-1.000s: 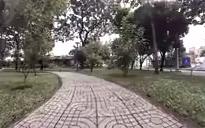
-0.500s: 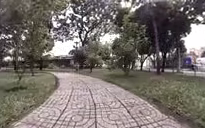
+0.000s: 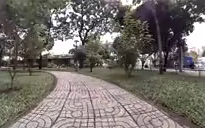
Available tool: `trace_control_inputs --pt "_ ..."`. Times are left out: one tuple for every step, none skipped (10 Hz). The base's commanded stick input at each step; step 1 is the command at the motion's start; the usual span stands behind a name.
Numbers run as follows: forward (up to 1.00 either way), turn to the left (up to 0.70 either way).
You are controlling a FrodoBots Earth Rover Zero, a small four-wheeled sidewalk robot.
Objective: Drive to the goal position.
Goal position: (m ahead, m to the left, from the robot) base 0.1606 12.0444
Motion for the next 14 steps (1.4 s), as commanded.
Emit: trace_control_inputs --pt "0.5 0.0" --pt "0.5 0.0" --pt "0.5 0.0" --pt "0.5 0.0" --pt "0.5 0.0" --pt "0.5 0.0" --pt "0.5 0.0" --pt "0.5 0.0" --pt "0.5 0.0" --pt "0.5 0.0" --pt "0.5 0.0" --pt "0.5 0.0" --pt "0.5 0.0" --pt "0.5 0.0"
